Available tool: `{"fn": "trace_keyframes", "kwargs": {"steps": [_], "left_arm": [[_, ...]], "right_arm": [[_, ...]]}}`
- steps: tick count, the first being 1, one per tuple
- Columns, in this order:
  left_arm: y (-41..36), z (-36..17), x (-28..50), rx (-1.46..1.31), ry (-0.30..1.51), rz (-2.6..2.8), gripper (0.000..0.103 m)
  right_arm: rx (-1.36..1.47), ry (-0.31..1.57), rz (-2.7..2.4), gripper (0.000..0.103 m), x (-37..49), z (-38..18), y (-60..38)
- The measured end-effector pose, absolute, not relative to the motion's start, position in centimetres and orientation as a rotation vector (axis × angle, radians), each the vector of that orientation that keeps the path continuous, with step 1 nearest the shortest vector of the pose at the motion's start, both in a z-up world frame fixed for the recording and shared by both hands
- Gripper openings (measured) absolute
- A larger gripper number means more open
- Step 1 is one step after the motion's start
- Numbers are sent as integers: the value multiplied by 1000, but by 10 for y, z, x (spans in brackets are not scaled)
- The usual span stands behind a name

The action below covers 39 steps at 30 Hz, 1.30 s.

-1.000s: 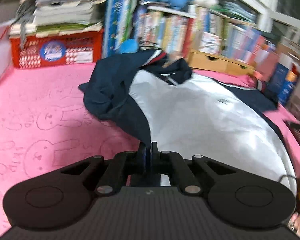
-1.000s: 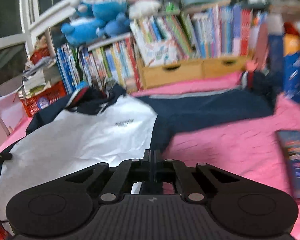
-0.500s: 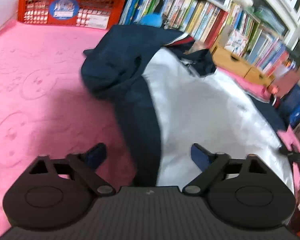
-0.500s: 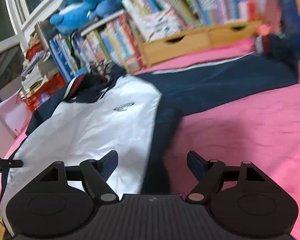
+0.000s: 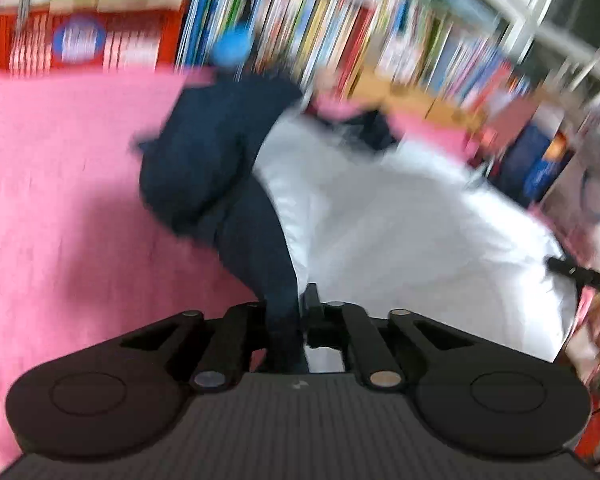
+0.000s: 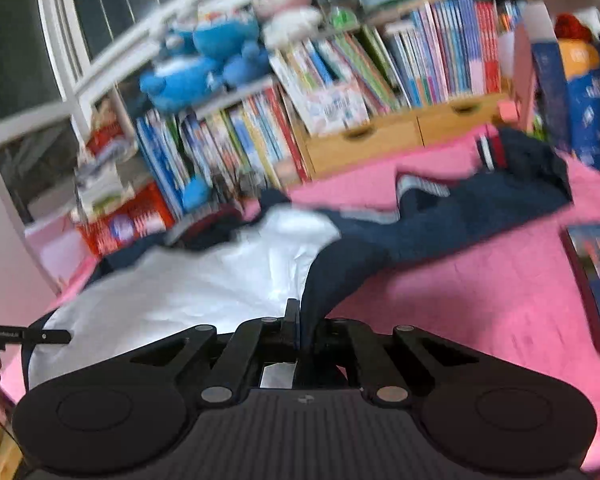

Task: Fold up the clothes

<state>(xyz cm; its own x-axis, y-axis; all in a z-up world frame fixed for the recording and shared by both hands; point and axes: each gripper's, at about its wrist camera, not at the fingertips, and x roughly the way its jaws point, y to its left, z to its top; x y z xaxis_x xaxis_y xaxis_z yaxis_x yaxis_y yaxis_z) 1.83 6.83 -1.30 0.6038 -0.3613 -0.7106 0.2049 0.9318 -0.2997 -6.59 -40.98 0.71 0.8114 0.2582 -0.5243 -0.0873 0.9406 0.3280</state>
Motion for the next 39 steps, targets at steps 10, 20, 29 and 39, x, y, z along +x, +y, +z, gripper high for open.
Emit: {"fn": "trace_keyframes", "kwargs": {"steps": [10,20,29,39], "left_arm": [[112,43,-3,68,688,-48,86],[25,27,187,260,613,-29,103],[58,0,229,167,657,251,4],[214,11,118,292,643,684,21]], "right_arm": [[117,511,-62,47,-75,50,-412],[41,605,146,49,74,-2,-273],[49,655,133,65,91,-16,-258],[22,666,123,74,93,-17,-253]]}}
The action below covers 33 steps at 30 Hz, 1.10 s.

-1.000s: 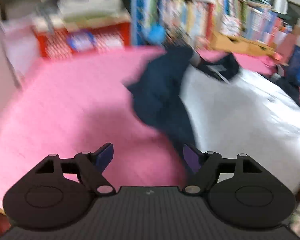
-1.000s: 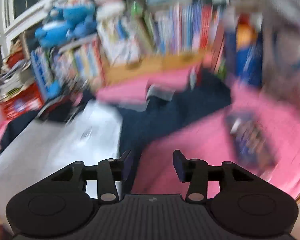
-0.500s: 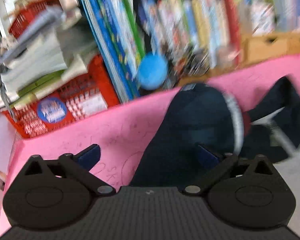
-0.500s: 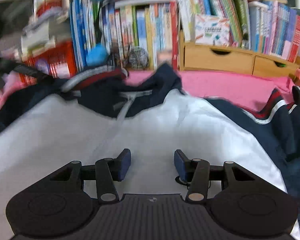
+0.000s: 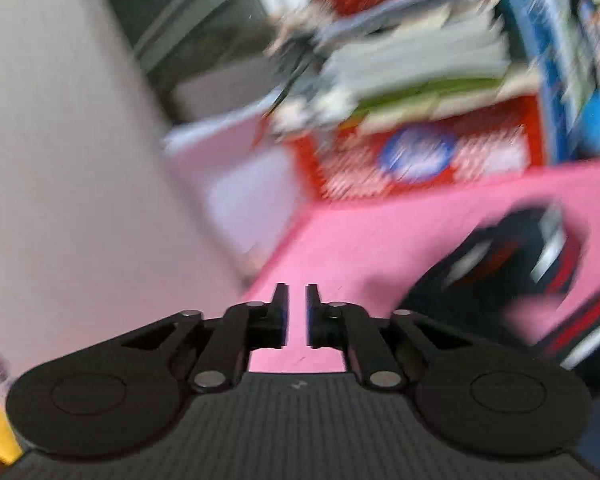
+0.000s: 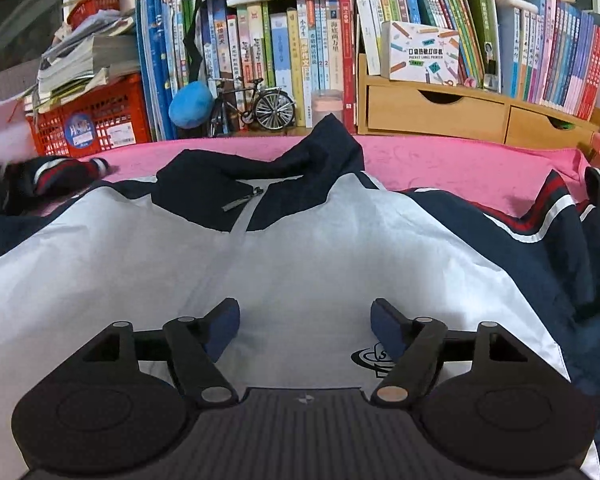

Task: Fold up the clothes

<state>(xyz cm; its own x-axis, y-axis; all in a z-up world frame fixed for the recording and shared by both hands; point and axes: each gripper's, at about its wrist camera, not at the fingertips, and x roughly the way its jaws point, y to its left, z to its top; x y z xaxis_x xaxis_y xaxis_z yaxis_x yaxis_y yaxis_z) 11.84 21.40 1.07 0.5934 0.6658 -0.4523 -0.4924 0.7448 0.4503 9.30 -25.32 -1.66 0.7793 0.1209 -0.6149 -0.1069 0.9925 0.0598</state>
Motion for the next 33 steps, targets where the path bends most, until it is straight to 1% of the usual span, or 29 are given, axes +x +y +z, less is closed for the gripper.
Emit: {"fn": "trace_keyframes", "kwargs": {"steps": [1,3,5,7,8,9,10,11,13,14,15,16,17,18,19,20,21,24,26,28,30,31,33], "left_arm": [[227,3,108,295,677,705,25],[251,-9,93,255,739,720,26],[263,-13,82,180,746,674,26],[266,-10,83,106,712,595,28],[265,-6,87,79,696,552,38],[261,-3,97,66,684,500,68],[256,0,112,59,674,455,86],[250,2,130,61,661,426,99],[237,5,160,88,622,403,99],[231,4,174,110,609,377,103],[227,-2,190,134,633,354,103],[223,-12,209,148,694,339,101],[222,-22,222,145,745,323,87],[219,-28,226,139,764,299,59],[215,-28,222,133,749,280,41],[212,-29,218,128,734,260,20],[210,-28,213,127,713,256,14],[218,-3,186,122,598,373,6],[226,20,156,166,461,507,5],[228,39,126,247,306,630,6],[219,44,96,346,203,698,14],[218,40,88,371,216,725,15],[228,23,84,356,337,730,15]], "right_arm": [[18,667,122,75,93,-17,-252],[16,668,123,76,93,-17,-252],[14,670,122,78,93,-17,-253],[10,670,120,79,93,-17,-253],[8,671,119,80,94,-17,-252],[6,671,117,81,94,-17,-252],[5,672,114,81,94,-17,-252],[4,673,111,83,94,-18,-253],[4,675,107,84,95,-18,-253],[4,676,106,85,95,-18,-253],[5,677,104,86,95,-18,-254],[5,678,102,86,95,-18,-254],[5,678,100,87,95,-18,-254],[6,679,99,88,96,-18,-255],[6,680,97,88,96,-18,-255],[7,681,96,89,96,-18,-255],[7,682,96,89,96,-18,-255],[8,682,95,89,96,-18,-255],[9,683,95,89,96,-18,-256],[9,683,95,89,97,-18,-256],[8,684,102,91,97,-18,-257],[5,684,105,91,98,-18,-257],[6,685,109,91,98,-19,-259]]}}
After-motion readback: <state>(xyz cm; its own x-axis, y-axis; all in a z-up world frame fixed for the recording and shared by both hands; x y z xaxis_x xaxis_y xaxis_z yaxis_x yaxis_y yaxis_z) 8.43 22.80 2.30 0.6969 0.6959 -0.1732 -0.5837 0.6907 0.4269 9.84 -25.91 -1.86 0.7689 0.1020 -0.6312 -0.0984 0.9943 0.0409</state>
